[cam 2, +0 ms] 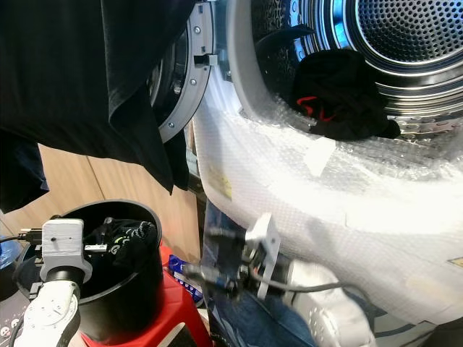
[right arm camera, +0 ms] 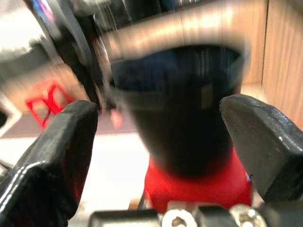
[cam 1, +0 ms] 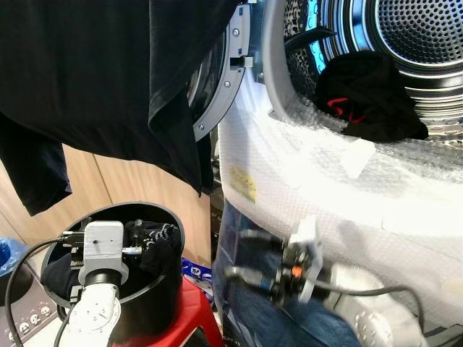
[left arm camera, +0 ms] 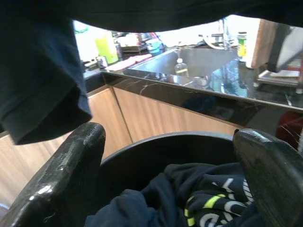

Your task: Clothes washing

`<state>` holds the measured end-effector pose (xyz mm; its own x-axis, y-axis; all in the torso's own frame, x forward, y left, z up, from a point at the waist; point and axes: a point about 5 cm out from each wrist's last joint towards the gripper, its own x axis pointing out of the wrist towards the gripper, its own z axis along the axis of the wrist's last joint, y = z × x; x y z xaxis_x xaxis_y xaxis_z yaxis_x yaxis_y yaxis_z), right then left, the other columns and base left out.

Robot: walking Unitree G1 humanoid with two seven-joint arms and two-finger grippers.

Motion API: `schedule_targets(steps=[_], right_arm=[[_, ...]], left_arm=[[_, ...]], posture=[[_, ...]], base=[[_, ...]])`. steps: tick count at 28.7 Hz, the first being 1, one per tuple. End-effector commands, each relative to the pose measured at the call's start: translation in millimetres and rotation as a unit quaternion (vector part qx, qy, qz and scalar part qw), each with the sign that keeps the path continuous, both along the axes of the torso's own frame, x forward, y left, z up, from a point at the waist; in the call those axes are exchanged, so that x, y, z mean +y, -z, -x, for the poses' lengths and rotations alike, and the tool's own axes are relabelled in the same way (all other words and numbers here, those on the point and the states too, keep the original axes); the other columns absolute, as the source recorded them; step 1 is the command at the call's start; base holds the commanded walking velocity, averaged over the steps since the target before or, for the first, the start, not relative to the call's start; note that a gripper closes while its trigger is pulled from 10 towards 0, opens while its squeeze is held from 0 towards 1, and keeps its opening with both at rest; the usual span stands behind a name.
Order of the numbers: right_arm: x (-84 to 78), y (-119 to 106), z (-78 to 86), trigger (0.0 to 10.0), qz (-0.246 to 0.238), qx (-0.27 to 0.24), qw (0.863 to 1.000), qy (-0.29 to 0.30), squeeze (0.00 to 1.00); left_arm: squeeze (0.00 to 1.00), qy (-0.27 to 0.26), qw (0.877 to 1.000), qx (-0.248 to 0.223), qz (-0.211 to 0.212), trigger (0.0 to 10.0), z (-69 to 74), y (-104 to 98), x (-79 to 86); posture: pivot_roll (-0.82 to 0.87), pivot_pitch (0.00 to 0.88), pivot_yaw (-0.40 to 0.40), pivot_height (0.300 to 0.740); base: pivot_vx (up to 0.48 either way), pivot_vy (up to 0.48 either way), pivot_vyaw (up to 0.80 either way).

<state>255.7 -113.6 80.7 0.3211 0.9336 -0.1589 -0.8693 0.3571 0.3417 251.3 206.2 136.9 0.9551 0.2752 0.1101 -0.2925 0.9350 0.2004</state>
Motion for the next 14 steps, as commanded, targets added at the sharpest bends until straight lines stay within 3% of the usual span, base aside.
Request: schedule_targets(steps=[1,3,4,7,9,10,12,13,14], right_arm=[[-7.7,26,7.5,10.0,0.042,0.030,0.999,0.003,0.00],[-19.7,57,11.8,10.0,0.082,0.079,0.992,0.047,0.00],[-29.0,78,17.2,10.0,0.108,0.120,0.983,0.087,1.00],[-38.0,99,25.2,10.0,0.148,0.149,0.969,0.128,1.00],[-47.3,118,31.1,10.0,0.199,0.174,0.945,0.192,1.00],[-52.1,128,36.8,10.0,0.223,0.194,0.927,0.231,1.00],[-52.3,137,44.7,10.0,0.224,0.220,0.915,0.255,1.00],[-53.1,146,54.2,10.0,0.237,0.241,0.899,0.279,1.00],[-53.1,146,54.2,10.0,0.237,0.241,0.899,0.279,1.00]], left_arm=[[0.00,-0.010,1.000,-0.022,-0.010,10.0,1.2,-8,1.7],[0.00,-0.012,1.000,-0.022,-0.010,10.0,1.2,-9,2.1],[0.00,-0.013,1.000,-0.023,-0.010,10.0,1.3,-9,2.6],[0.00,-0.015,1.000,-0.020,-0.007,10.0,1.6,-7,3.8],[0.00,-0.013,1.000,-0.014,0.002,10.0,1.5,-4,3.2],[0.00,-0.005,1.000,-0.010,0.011,10.0,0.8,-3,1.3],[0.00,0.015,0.999,-0.013,0.025,10.0,-0.6,-3,-3.6],[0.00,0.038,0.999,-0.015,0.032,10.0,-2.8,-4,-8.4],[0.00,0.038,0.999,-0.015,0.032,10.0,-2.8,-4,-8.4]], posture=[[0.13,0.000,0.002,0.740],[0.13,0.000,0.001,0.740],[0.13,0.000,0.001,0.740],[0.13,0.000,0.004,0.740],[0.13,0.000,0.005,0.740],[0.13,0.000,0.006,0.740],[0.13,0.000,0.006,0.740],[0.13,0.000,0.006,0.740],[0.13,0.000,0.006,0.740]], base=[[0.000,0.000,0.00],[0.000,0.000,0.00],[0.000,0.000,0.00],[0.000,0.000,0.00],[0.000,0.000,0.00],[0.000,0.000,0.00],[0.000,0.000,0.00],[0.000,0.000,0.00],[0.000,0.000,0.00]])
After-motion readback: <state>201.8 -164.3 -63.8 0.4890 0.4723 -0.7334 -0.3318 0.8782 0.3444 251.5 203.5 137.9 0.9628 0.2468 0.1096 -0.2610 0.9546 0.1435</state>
